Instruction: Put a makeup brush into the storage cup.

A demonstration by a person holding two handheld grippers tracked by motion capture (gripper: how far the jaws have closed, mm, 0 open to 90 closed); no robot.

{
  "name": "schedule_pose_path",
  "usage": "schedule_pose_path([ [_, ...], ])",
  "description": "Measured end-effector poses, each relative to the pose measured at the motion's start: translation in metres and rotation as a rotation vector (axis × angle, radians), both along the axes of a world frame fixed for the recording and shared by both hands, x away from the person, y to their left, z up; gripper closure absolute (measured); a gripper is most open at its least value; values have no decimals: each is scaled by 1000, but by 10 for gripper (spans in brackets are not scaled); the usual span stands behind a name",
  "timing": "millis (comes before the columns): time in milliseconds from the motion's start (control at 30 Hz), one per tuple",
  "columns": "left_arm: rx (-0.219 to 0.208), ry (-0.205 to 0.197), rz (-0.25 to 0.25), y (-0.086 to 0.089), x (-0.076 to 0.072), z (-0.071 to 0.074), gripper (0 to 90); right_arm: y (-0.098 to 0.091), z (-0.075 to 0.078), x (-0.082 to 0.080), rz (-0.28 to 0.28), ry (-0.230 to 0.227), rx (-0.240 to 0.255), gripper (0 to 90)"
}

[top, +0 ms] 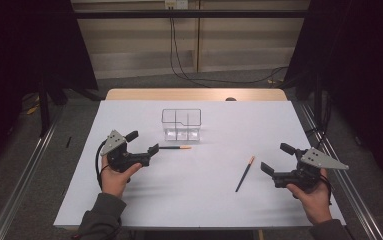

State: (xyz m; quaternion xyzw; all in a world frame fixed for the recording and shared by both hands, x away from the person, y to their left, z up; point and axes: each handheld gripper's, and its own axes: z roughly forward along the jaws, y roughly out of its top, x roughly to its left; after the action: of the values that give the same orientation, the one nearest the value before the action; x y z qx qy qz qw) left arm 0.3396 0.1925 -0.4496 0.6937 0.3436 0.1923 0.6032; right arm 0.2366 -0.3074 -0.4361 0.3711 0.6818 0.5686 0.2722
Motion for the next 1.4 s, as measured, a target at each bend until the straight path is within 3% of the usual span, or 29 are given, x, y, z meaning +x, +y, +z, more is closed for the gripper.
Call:
schedule_pose_path([
  [33,15,-3,-1,0,1,0,31,0,0,0,1,1,1,5],
  [167,2,4,2,-5,6,-1,32,0,0,0,1,1,0,5],
  [200,22,3,-6,-4,7,-1,32,0,0,0,-2,5,0,5],
  [233,-3,7,-5,-6,8,-2,33,0,0,0,2,2,1,5],
  [600,52,31,-15,-12,19,-6,33,0,0,0,-2,3,0,5],
  [633,35,35,-21,-14,20,-7,33,0,0,0,-2,5,0,5],
  [667,57,35,-14,-13,21,-7,32,0,0,0,-2,3,-2,5],
  [733,42,41,-20,-14,23,-9,32,0,0,0,2,3,2,5],
  [800,59,45,-12,-14,24,-9,32,-1,0,0,2,2,1,5],
  [867,49,44,-17,-15,25,-10,32,-1,0,0,0,2,0,5],
  [1400,87,81,-23,-22,33,-14,33,-1,0,0,2,4,1,5],
])
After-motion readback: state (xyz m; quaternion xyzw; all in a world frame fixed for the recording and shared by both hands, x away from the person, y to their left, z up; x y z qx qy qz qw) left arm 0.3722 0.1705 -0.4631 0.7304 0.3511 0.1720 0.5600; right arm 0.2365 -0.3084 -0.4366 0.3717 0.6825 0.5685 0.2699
